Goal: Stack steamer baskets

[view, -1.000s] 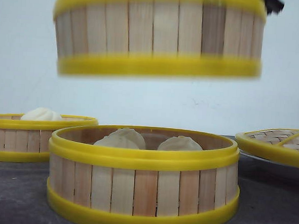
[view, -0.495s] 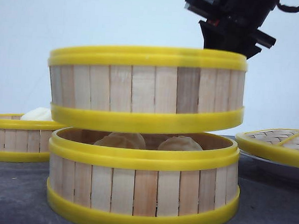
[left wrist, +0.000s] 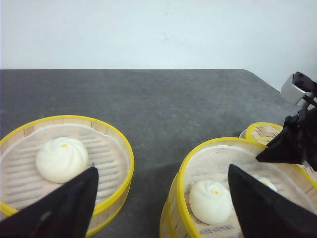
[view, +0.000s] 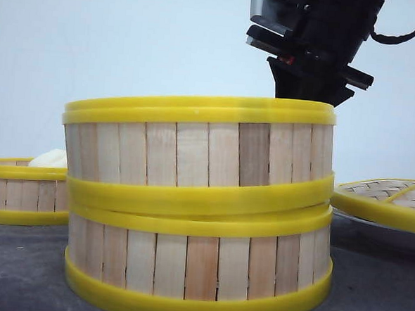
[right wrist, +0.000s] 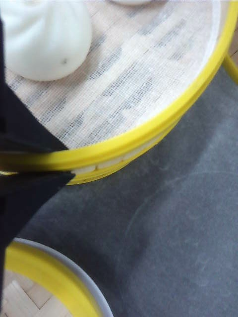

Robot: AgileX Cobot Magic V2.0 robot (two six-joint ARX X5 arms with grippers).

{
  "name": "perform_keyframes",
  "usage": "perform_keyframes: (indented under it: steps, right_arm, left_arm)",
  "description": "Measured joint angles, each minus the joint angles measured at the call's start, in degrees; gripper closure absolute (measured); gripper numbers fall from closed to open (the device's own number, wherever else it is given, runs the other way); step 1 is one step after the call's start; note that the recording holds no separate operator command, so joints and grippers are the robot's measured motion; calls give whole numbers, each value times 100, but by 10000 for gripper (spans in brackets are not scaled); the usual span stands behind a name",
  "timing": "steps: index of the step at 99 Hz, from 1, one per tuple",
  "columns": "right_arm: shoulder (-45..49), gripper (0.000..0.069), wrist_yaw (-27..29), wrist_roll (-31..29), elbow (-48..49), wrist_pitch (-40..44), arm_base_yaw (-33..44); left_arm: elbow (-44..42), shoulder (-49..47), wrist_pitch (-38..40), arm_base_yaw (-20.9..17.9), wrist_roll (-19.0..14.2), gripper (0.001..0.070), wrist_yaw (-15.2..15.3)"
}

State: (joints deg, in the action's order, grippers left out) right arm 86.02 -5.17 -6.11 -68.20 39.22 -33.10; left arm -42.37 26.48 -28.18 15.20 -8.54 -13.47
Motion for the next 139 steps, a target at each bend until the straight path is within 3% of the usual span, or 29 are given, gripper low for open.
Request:
perform_keyframes:
  steps: [44, 64, 84, 108, 126, 139]
  right_arm:
    - [2, 655, 107, -11, 0, 157, 50]
    - [2, 417, 267, -26, 0, 28, 55]
    - [-105, 376, 348, -31, 0, -125, 76]
    - [-1447, 375, 356, -31, -61, -317, 59]
    - [-2750, 375, 369, -37, -98, -205, -179]
    - [-3526, 375, 367, -103, -98, -24, -442]
  left_arm:
    - [0, 0, -9, 0, 2, 200, 0]
    - [0, 0, -11, 0, 22, 200, 0]
    - [0, 0, -17, 0, 50, 200, 2]
    - [0, 0, -103, 0, 219, 200, 31]
    - [0, 7, -127, 0, 256, 204, 343]
    - [0, 138, -127, 0, 229, 204, 813]
